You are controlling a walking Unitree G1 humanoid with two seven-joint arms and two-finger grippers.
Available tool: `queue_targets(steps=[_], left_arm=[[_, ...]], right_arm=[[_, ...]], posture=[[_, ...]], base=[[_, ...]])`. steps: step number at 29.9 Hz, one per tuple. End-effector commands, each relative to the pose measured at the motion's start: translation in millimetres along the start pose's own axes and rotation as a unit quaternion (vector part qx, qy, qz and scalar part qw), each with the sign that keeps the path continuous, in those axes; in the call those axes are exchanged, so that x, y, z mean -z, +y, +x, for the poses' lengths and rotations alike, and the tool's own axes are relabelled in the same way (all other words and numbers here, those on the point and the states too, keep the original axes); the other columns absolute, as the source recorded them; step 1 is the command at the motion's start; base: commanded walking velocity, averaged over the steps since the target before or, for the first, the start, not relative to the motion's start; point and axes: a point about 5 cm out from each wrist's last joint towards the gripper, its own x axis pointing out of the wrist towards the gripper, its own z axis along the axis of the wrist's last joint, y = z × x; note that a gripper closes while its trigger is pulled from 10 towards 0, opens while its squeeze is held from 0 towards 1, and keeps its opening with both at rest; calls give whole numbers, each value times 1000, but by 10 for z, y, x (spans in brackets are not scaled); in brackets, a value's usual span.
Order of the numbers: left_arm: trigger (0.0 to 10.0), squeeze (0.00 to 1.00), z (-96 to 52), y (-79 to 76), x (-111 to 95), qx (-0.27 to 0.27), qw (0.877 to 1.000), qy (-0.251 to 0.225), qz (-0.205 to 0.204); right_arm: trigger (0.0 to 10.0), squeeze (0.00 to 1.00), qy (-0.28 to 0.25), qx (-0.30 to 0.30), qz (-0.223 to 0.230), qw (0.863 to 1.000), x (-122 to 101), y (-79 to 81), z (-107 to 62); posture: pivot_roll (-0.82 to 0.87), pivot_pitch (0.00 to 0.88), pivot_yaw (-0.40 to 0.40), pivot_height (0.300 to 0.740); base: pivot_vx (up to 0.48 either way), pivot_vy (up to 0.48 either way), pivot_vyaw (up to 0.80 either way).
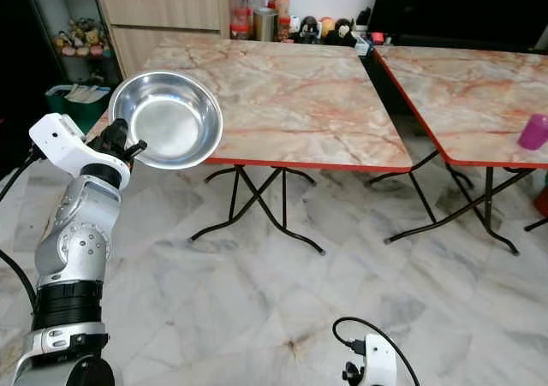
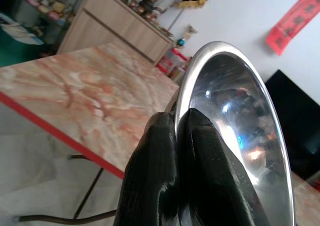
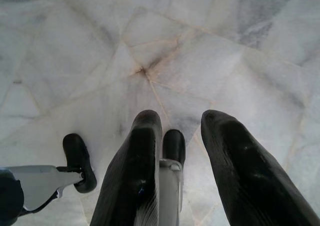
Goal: Setting the table
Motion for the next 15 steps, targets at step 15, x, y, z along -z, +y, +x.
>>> queue_targets(steps=[15], left_arm=[[10000, 0, 4, -100, -13, 19, 1000, -8, 17]], right_arm=[[10000, 0, -8, 7, -4, 1000, -39, -52, -5]], posture=[[51, 0, -41, 740]], base=[[323, 0, 0]])
